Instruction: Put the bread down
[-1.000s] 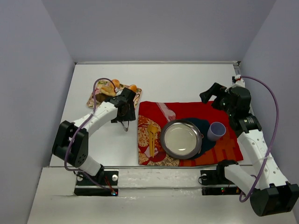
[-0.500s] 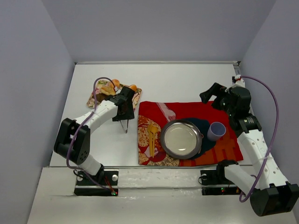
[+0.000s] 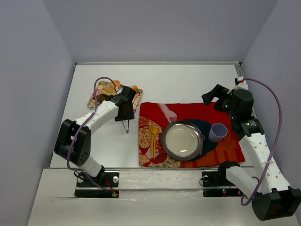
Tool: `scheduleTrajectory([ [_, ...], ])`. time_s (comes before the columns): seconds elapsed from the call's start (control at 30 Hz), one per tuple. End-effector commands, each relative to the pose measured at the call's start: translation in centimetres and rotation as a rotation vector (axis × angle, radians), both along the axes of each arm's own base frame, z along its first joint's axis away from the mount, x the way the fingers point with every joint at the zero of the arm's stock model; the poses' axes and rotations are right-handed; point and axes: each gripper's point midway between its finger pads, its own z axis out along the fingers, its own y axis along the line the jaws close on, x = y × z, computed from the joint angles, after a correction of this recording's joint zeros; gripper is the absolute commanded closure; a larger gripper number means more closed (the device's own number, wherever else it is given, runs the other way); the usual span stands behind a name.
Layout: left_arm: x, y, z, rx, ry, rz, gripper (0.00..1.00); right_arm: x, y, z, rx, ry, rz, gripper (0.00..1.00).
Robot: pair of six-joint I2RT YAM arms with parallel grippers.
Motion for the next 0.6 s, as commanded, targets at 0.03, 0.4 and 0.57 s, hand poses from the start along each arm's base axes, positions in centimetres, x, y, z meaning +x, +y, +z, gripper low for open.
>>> scheduleTrajectory([
  [0.03, 0.3, -0.5, 3.4, -0.051, -0.066, 0.006, 0.74, 0.4, -0.2, 1.4, -0.009, -0.064, -0.011, 0.0],
  [0.4, -2.5, -1.2, 7.8, -0.161, -0.149, -0.012, 0.88, 0.3, -0.5, 1.7, -0.004, -0.075, -0.03, 0.0],
  [0.57, -3.3, -2.3, 9.4, -0.215, -0.18, -0.05, 0.93, 0.3, -0.6, 1.7, -0.001, -0.077, -0.033, 0.0],
])
